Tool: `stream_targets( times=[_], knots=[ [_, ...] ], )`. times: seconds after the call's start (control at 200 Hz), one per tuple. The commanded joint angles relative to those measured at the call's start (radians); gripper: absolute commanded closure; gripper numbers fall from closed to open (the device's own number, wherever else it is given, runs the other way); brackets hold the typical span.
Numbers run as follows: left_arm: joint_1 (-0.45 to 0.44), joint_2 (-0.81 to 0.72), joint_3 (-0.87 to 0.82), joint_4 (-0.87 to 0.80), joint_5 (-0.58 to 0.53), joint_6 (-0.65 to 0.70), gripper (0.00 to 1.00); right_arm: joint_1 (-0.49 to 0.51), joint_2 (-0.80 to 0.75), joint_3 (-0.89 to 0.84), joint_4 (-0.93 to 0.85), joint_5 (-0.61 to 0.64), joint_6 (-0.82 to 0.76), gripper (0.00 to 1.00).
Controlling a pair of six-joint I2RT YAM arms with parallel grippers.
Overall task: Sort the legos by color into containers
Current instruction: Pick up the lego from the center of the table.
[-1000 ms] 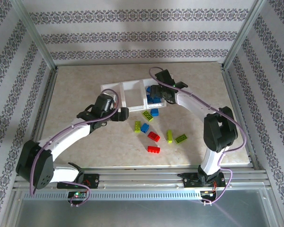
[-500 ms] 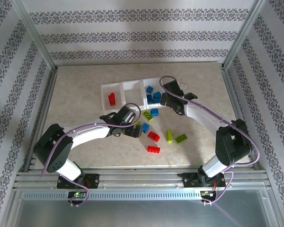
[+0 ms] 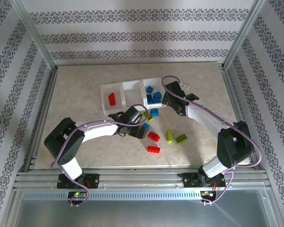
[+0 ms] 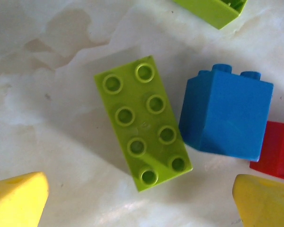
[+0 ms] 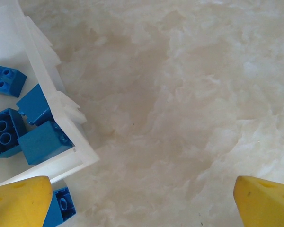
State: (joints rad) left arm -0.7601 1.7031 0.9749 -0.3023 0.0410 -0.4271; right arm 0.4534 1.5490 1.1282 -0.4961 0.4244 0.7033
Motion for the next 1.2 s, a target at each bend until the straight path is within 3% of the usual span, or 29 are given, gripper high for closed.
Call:
stream_targets(
  times=[0.0,0.485,0.81,0.989,1.194],
  knots=[
    [-0.015,0.032,0.041,-0.038,-0.025,0.012,0.02,-0.009,-0.030,-0.020,-0.010,0.036,0.019,0.02],
    [-0.006,0.045,0.045,-0.108,-0.140,-0.008,0.18,-0.015,-0.033,-0.025,-0.006,0.022,0.022,0.02],
    [0.005,0.095,0.098,-0.064,-0.115,0.013,0.37,-0.015,-0.028,-0.021,-0.004,0.017,0.022,0.02],
    [0.005,0.136,0.137,-0.071,-0.111,0.019,0.40,-0.015,-0.032,-0.022,-0.006,0.017,0.025,0.02],
    [0.005,0.159,0.150,-0.092,-0.121,0.021,0.52,-0.015,-0.040,-0.021,-0.007,0.017,0.025,0.02]
  ],
)
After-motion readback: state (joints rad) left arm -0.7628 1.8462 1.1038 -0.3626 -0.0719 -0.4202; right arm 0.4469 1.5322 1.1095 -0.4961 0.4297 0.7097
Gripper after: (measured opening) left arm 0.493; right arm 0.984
